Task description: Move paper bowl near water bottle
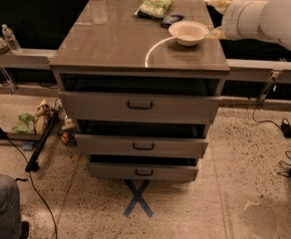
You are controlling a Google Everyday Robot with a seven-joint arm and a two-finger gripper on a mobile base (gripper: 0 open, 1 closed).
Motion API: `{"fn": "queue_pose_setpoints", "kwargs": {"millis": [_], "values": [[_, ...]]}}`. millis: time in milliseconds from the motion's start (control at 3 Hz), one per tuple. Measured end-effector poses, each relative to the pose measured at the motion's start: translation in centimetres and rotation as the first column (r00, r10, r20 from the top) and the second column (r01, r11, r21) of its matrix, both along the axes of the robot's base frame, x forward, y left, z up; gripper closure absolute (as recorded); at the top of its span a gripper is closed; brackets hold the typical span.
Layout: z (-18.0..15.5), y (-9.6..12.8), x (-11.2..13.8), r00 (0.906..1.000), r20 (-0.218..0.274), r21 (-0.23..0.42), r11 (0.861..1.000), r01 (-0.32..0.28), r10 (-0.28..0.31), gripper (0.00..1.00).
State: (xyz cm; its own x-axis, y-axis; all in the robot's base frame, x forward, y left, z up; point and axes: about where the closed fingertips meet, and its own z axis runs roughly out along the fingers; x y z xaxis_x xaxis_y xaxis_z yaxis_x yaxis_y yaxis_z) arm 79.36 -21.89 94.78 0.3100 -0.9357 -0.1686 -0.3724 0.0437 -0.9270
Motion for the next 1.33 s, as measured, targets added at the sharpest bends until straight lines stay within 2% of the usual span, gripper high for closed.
{"fn": "queue_pose_setpoints", "kwargs": {"millis": [333, 667, 1333], "values": [[-1.7, 0.5, 0.9, 0.9997, -0.023, -0.007, 1.000, 0.001, -0.001, 0.57], [-3.5, 1.1, 1.9, 0.9987, -0.051, -0.022, 1.000, -0.003, 0.001, 0.59], [-6.2, 1.2, 2.8, 0.9949, -0.101, -0.052, 0.999, 0.001, -0.007, 0.44]]}}
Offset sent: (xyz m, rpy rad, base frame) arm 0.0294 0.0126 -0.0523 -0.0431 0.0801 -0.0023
